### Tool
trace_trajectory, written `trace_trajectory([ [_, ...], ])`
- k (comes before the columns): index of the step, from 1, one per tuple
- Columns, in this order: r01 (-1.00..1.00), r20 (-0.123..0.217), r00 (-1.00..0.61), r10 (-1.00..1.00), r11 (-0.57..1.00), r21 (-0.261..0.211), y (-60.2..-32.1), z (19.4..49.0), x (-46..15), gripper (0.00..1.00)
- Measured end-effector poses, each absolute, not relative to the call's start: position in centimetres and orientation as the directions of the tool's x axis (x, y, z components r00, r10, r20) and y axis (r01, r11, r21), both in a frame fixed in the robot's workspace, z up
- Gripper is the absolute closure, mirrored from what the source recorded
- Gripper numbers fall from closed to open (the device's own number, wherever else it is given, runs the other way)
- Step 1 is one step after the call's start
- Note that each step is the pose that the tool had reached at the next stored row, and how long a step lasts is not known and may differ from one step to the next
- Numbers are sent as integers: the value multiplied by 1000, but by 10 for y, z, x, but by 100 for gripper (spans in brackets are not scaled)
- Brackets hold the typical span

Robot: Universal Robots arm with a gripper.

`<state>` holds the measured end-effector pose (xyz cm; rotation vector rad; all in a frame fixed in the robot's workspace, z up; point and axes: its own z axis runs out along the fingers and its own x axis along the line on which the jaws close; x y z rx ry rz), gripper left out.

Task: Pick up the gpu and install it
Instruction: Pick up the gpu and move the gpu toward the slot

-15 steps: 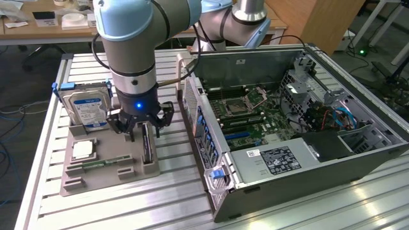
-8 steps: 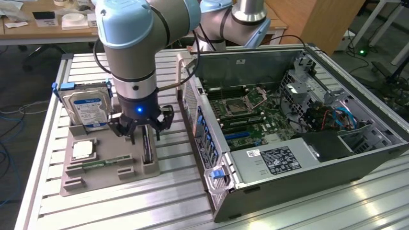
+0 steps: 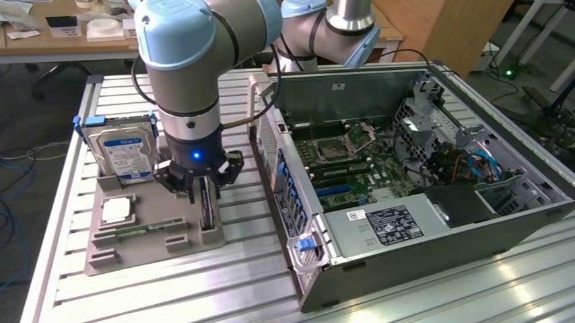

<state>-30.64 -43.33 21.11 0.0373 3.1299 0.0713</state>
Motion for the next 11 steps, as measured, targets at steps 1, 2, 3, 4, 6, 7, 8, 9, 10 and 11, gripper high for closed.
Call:
trace_trajectory([
  [1,24,-10,-1000,24,999,46,-433,211,-306,50],
  [2,24,-10,-1000,24,999,46,-433,211,-306,51],
  [3,24,-10,-1000,24,999,46,-433,211,-306,51],
  [4,24,-10,-1000,24,999,46,-433,210,-306,58],
  [6,24,-10,-1000,24,999,46,-433,210,-306,58],
  [7,24,-10,-1000,24,999,46,-433,210,-306,58],
  [8,24,-10,-1000,24,999,46,-433,210,-306,58],
  [9,24,-10,-1000,24,999,46,-433,210,-306,58],
  [10,24,-10,-1000,24,999,46,-433,209,-306,58],
  [11,24,-10,-1000,24,999,46,-433,209,-306,58],
])
